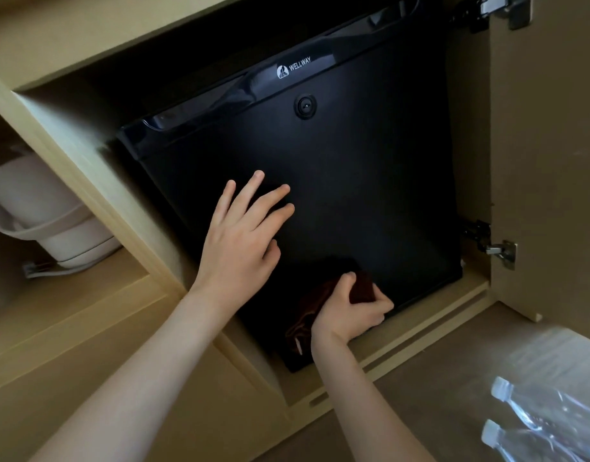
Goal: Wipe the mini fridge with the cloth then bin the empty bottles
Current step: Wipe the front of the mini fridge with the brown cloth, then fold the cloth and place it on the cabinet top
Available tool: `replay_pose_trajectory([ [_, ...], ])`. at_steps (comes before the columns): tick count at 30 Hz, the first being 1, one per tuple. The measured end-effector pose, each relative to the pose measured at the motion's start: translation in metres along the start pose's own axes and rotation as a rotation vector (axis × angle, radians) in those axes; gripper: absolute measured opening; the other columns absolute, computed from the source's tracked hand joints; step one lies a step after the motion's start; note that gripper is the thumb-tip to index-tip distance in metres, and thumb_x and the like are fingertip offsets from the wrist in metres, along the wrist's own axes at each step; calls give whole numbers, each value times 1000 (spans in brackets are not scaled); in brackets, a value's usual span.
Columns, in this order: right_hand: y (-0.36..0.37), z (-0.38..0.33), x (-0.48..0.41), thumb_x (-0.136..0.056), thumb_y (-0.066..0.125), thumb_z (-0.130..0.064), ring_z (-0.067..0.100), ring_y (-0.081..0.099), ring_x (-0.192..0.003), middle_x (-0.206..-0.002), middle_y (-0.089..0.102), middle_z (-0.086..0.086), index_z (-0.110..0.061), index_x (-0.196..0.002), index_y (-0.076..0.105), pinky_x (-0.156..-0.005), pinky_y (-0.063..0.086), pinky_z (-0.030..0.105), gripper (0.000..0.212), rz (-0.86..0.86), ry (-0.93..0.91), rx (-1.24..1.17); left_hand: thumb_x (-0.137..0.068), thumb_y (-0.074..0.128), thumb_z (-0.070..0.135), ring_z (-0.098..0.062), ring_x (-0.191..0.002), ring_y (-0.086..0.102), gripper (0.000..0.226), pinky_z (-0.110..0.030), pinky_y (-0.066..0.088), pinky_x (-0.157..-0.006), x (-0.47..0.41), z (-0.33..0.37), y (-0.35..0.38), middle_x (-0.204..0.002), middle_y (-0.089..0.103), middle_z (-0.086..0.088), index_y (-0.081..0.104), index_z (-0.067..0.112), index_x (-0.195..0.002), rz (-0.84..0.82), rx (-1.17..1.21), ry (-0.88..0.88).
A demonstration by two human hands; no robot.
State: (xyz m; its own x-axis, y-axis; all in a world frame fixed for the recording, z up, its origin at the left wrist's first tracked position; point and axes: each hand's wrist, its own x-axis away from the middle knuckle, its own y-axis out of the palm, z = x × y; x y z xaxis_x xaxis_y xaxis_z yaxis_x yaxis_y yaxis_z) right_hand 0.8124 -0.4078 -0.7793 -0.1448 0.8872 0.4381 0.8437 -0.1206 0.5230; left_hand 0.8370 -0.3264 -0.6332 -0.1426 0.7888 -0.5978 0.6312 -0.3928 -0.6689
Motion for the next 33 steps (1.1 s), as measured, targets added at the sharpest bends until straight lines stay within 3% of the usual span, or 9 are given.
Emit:
replay_pose_trajectory([
  [4, -12, -3, -10, -89, 72, -27, 2, 55, -92, -115, 52, 2, -22, -109, 51, -78, 45, 18, 29, -63, -38, -3, -84, 66, 7, -29, -142, 39, 34, -53, 17, -123, -5, 10, 13, -137, 61, -3, 69, 12, -118, 158, -11, -35],
  [8, -25, -31, -19, -90, 71, -24, -7, 59, -88, -103, 60, -4, -26, -100, 54, -77, 50, 13, 19, -211, -237, 71, -88, 63, 10, -26, -131, 47, 26, -46, 21, -122, -6, 33, 30, -128, 66, -7, 70, 10, -114, 275, 50, -164],
  [11, -37, -55, -25, -88, 72, -17, -12, 58, -83, -94, 61, -10, -17, -101, 59, -72, 41, 2, 19, -283, -418, 134, -92, 59, 15, -26, -117, 57, 28, -42, 30, -118, 6, 58, 44, -116, 69, -7, 68, 9, -117, 209, 129, -220],
  [14, -53, -72, -30, -87, 73, -16, -7, 59, -87, -95, 63, -13, -15, -102, 61, -78, 42, 6, 19, -389, -492, 235, -93, 56, 17, -26, -98, 62, 28, -38, 43, -97, 26, 83, 44, -99, 72, -5, 68, 9, -116, 78, 227, -288],
  [18, -86, -93, -21, -86, 73, -16, -7, 59, -88, -95, 62, -17, -16, -105, 61, -78, 43, 6, 22, -479, -543, 436, -96, 52, 21, -25, -91, 62, 30, -37, 47, -77, 55, 100, 16, -96, 72, -6, 67, 8, -119, -186, 335, -312],
  [21, -103, -125, -8, -87, 72, -19, -2, 59, -94, -98, 61, -20, -21, -109, 60, -81, 43, 9, 25, -562, -534, 616, -97, 48, 21, -25, -90, 61, 33, -37, 48, -74, 67, 101, -23, -96, 70, -6, 65, 8, -122, -339, 385, -338],
  [26, -101, -222, 51, -86, 73, -22, 5, 58, -100, -107, 61, -2, -34, -107, 56, -86, 43, 12, 30, -652, -468, 823, -93, 50, 22, -26, -90, 61, 32, -38, 50, -74, 43, 94, -134, -96, 69, -4, 68, 8, -116, -448, 457, -410],
  [29, -83, -305, 101, -85, 73, -23, 8, 59, -101, -107, 61, -2, -29, -110, 58, -87, 41, 11, 30, -702, -448, 936, -92, 51, 23, -26, -92, 61, 32, -35, 48, -75, 4, 78, -221, -99, 69, -3, 68, 9, -116, -496, 506, -458],
  [33, -46, -430, 174, -82, 71, -30, -2, 56, -99, -104, 57, -16, -33, -111, 57, -85, 37, 4, 32, -778, -463, 1074, -93, 50, 25, -24, -96, 62, 35, -36, 52, -82, -73, 42, -344, -105, 69, -5, 68, 7, -118, -555, 602, -518],
])
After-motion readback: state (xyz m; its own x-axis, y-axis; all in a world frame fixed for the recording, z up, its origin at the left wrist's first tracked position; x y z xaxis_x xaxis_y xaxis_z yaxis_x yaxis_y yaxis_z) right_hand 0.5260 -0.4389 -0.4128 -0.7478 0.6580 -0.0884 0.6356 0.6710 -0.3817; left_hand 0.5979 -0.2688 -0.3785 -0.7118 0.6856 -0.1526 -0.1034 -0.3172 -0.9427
